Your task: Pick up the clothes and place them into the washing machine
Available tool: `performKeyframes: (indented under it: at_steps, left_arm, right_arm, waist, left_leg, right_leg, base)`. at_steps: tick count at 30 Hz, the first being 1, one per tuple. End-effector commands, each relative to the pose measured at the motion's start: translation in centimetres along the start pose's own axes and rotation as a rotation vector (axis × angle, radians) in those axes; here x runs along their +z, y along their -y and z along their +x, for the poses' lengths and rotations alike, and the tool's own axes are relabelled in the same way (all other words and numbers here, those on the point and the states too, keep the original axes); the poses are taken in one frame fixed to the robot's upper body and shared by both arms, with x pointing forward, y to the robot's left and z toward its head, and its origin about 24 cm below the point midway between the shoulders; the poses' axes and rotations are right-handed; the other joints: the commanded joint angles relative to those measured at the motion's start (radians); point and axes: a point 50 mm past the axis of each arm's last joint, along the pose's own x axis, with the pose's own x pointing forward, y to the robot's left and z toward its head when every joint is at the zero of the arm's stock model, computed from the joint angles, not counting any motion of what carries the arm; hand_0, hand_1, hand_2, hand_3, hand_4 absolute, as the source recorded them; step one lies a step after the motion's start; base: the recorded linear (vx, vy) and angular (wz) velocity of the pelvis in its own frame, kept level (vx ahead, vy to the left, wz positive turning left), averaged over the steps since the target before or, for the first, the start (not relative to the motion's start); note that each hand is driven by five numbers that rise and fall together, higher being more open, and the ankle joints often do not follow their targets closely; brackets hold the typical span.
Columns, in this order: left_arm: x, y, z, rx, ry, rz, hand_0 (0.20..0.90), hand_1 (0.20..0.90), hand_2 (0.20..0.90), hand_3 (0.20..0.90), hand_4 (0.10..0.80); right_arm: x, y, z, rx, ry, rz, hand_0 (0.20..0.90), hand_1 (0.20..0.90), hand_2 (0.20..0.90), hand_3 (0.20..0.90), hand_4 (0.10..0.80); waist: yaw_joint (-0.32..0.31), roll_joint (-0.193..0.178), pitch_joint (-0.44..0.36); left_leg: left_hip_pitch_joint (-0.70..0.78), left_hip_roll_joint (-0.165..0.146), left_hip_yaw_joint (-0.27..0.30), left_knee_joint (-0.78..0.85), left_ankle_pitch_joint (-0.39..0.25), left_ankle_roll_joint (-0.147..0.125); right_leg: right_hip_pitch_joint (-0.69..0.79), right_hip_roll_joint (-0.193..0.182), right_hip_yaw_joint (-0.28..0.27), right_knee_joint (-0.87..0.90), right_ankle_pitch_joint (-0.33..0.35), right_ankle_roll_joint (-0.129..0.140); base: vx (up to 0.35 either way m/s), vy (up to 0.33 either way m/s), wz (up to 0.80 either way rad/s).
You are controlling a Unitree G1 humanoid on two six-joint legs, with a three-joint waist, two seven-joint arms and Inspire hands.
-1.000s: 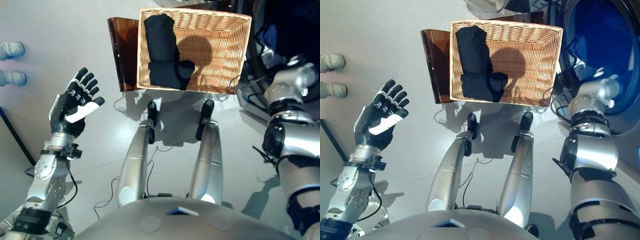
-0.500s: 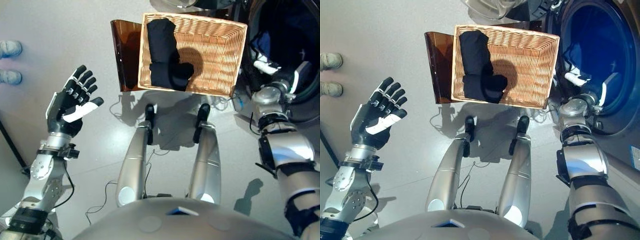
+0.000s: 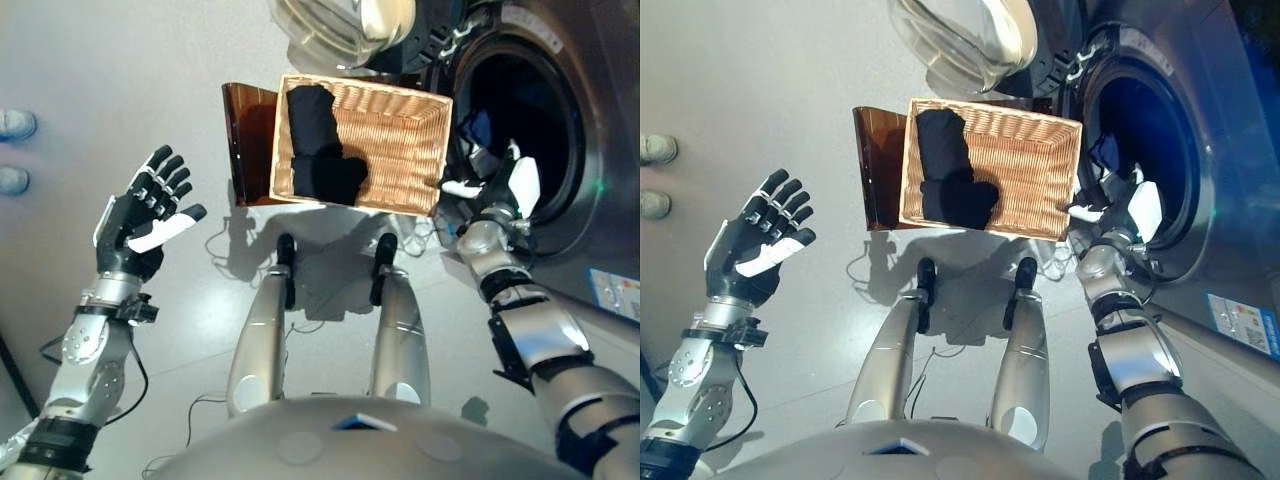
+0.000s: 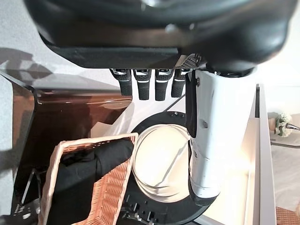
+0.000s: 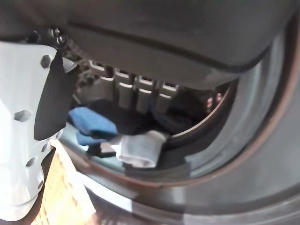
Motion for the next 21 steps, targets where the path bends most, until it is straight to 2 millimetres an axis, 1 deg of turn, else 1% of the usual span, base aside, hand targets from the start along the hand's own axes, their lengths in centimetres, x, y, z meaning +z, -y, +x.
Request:
performKeyframes:
  at_steps: [1,6,8,10,14,15,16,19,21]
  left_arm:
    - [3.3,-0.9,-0.3,0.005,0.174,0.075,0.9,0.9,0.9,0.9,0.8]
    - [2.5,-0.5,0.0,0.008,0.16,0.057,0.9,0.9,0.9,0.9,0.8]
    - [2.1,-0.3,0.1,0.007,0.153,0.051,0.9,0.9,0.9,0.9,0.8]
    - [1.7,-0.2,0.0,0.006,0.139,0.047,0.9,0.9,0.9,0.9,0.8]
    - [1.0,0.0,-0.1,0.003,0.117,0.035,0.9,0.9,0.9,0.9,0.8]
    - [0.9,0.0,-0.1,0.01,0.111,0.039,0.9,0.9,0.9,0.9,0.8]
    - [0.7,0.0,-0.1,0.014,0.109,0.034,0.9,0.9,0.9,0.9,0.8]
    - [0.3,0.4,-0.1,0.007,0.097,0.03,0.9,0.9,0.9,0.9,0.8]
    - [0.1,0.5,-0.1,0.006,0.088,0.029,0.9,0.9,0.9,0.9,0.8]
  right_arm:
    - [1.3,0.7,0.5,-0.031,0.091,0.011,0.9,0.9,0.9,0.9,0.8]
    - [-0.5,-2.8,-2.6,0.138,0.068,0.002,0.9,0.9,0.9,0.9,0.8]
    - [-0.6,-3.6,-3.4,0.186,0.086,-0.008,0.9,0.9,0.9,0.9,0.8]
    - [-1.0,-4.1,-3.9,0.219,0.093,-0.037,0.9,0.9,0.9,0.9,0.8]
    - [-0.8,-5.2,-4.9,0.267,0.106,-0.039,0.9,0.9,0.9,0.9,0.8]
    - [-0.3,-5.7,-5.4,0.287,0.13,-0.033,0.9,0.9,0.9,0.9,0.8]
    - [-0.2,-6.1,-5.8,0.306,0.145,-0.038,0.9,0.9,0.9,0.9,0.8]
    - [-0.9,-6.6,-6.6,0.34,0.141,-0.078,0.9,0.9,0.9,0.9,0.8]
    - [-0.9,-7.2,-7.1,0.371,0.151,-0.099,0.9,0.9,0.9,0.9,0.8]
  waist:
    - [-0.003,0.003,-0.012]
    - [-0.013,-0.011,-0.014]
    - [-0.016,-0.014,-0.011]
    - [-0.018,-0.017,-0.012]
    - [-0.017,-0.018,-0.011]
    - [-0.019,-0.02,-0.012]
    - [-0.02,-0.022,-0.011]
    - [-0.015,-0.024,-0.004]
    - [-0.013,-0.021,-0.001]
  left_leg:
    - [0.008,0.003,-0.015,-0.215,0.145,-0.021]
    - [0.082,0.008,-0.018,-0.251,0.152,-0.023]
    - [0.112,0.008,-0.019,-0.26,0.152,-0.022]
    - [0.137,0.008,-0.02,-0.264,0.15,-0.021]
    - [0.195,0.008,-0.019,-0.273,0.144,-0.018]
    - [0.208,0.01,-0.017,-0.277,0.143,-0.019]
    - [0.221,0.012,-0.017,-0.279,0.142,-0.019]
    - [0.263,0.011,-0.019,-0.288,0.139,-0.019]
    - [0.282,0.012,-0.021,-0.292,0.138,-0.019]
  right_leg:
    - [0.049,0.025,-0.016,-0.06,-0.016,-0.019]
    - [0.133,0.029,-0.027,-0.124,0.001,-0.012]
    - [0.169,0.028,-0.031,-0.15,0.007,-0.008]
    - [0.2,0.026,-0.034,-0.166,0.012,-0.004]
    - [0.265,0.022,-0.039,-0.2,0.019,0.001]
    - [0.281,0.022,-0.04,-0.21,0.021,0.003]
    - [0.298,0.022,-0.039,-0.22,0.023,0.004]
    - [0.349,0.018,-0.052,-0.242,0.025,0.008]
    - [0.372,0.016,-0.054,-0.25,0.026,0.009]
  base:
    - [0.041,-0.007,-0.09]
    - [0.057,-0.017,-0.04]
    - [0.058,-0.014,-0.06]
    - [0.067,-0.011,-0.02]
    - [0.075,0.002,-0.01]
    - [0.075,0.002,-0.03]
    - [0.071,-0.003,-0.04]
    - [0.068,-0.015,-0.03]
    - [0.055,-0.003,0.03]
